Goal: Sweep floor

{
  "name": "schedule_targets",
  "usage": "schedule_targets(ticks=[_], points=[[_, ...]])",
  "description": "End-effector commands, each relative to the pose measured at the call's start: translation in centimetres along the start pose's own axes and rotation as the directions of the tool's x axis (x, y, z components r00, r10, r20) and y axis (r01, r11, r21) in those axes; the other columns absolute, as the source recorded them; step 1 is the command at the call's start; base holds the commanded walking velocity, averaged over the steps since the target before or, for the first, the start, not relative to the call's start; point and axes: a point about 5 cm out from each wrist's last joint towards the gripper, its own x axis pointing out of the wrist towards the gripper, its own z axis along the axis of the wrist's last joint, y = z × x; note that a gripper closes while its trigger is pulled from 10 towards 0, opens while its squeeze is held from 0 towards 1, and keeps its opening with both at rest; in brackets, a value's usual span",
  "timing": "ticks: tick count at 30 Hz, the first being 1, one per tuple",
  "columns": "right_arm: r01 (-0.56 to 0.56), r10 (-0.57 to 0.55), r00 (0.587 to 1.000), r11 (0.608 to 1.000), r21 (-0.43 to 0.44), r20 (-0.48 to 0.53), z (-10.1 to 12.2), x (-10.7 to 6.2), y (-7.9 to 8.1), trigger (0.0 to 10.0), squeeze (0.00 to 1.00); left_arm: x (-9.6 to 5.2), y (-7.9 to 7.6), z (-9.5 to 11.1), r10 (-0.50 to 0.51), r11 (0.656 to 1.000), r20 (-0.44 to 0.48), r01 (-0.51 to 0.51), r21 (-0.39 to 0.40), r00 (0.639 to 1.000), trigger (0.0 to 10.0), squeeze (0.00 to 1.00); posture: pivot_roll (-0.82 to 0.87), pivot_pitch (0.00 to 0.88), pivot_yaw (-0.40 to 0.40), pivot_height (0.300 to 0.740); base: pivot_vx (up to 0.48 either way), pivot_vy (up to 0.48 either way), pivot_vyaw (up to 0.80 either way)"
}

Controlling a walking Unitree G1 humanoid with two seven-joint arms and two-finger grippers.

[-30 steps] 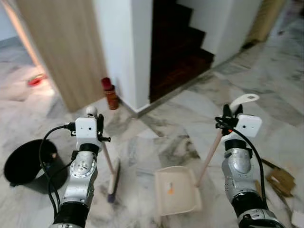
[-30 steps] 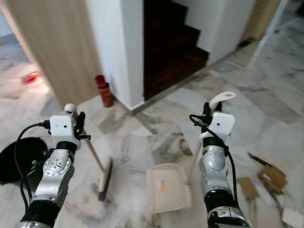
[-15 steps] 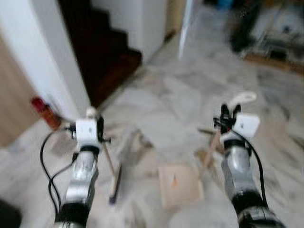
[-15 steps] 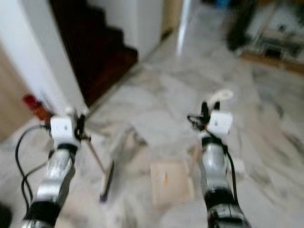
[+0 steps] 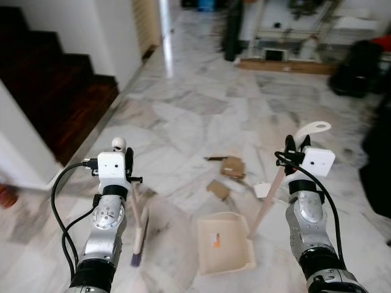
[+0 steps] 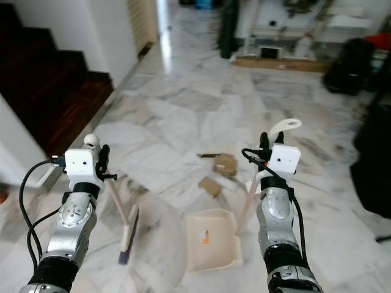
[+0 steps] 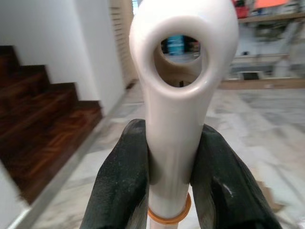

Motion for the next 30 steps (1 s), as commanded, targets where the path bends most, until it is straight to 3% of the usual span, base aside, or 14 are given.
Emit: schedule_targets(ticks=[1,8,25,30], points=[[-0.009,0.009,0.999,1.000,0.006,0.047,0.91,0.45,0.24,10.0,0.00,0.39,0.03,0.74,0.003,1.000,0.041,-0.003,-0.010,0.999,10.0,0.00,0.01,0.015,0.053,0.740,0.000,0.000,-0.80],[-0.016,0.016,0.999,1.000,0.006,0.043,0.85,0.48,0.37,10.0,0.00,0.31,-0.02,0.62,-0.007,1.000,0.038,0.006,0.016,0.999,10.0,0.00,0.01,0.004,0.047,0.740,0.000,0.000,-0.80],[-0.024,0.024,0.999,1.000,0.013,0.043,0.83,0.46,0.32,10.0,0.00,0.13,0.06,0.42,0.016,1.000,0.027,-0.016,-0.017,0.999,10.0,0.00,0.01,0.016,0.038,0.740,0.000,0.000,-0.80],[-0.040,0.039,0.998,0.999,0.008,0.046,0.83,0.41,0.70,10.0,0.00,0.09,0.06,0.41,0.020,1.000,0.027,-0.019,-0.021,0.999,10.0,0.00,0.01,0.021,0.036,0.740,0.000,0.374,-0.23]])
